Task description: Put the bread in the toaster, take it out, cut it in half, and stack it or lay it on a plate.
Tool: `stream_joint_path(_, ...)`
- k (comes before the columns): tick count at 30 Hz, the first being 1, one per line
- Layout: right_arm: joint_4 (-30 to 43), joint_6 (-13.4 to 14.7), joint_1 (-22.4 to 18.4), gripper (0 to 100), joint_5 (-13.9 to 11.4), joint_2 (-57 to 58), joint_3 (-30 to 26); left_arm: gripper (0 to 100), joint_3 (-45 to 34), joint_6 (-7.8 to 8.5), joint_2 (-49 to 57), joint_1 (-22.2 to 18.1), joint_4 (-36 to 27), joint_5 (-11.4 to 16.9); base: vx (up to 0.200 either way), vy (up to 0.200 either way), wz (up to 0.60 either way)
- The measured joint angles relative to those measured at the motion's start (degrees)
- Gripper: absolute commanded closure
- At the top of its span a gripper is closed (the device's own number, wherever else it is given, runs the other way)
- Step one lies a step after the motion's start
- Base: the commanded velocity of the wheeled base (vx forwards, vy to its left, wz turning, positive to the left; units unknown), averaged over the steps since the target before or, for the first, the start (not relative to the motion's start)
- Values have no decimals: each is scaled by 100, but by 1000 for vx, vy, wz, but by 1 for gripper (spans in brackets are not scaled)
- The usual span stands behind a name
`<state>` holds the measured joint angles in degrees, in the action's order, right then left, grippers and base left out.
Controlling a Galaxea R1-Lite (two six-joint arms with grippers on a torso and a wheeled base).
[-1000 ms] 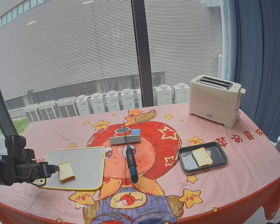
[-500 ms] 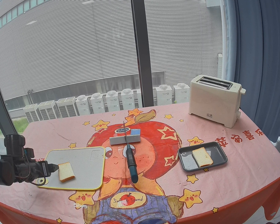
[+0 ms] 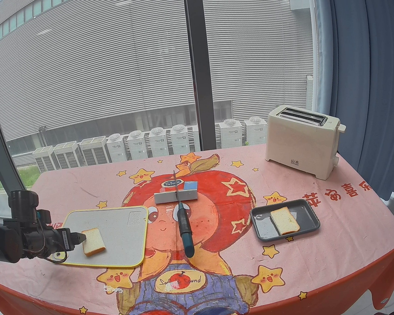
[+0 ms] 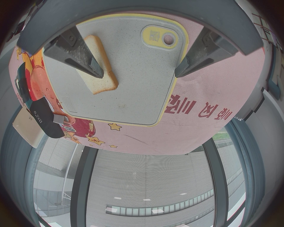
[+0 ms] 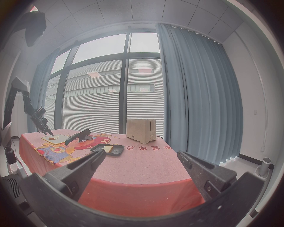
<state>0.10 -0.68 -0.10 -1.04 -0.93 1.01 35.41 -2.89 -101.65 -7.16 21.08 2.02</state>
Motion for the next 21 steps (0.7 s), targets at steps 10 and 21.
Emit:
stream_joint_path(10,0,0,0,0,0,0,0,0,0,7,-168,-15,35,-96,0,0,0)
stream_joint_path(21,0,2,0,0,0,0,0,100,0,11,-211,-22,24,-116,0,0,0)
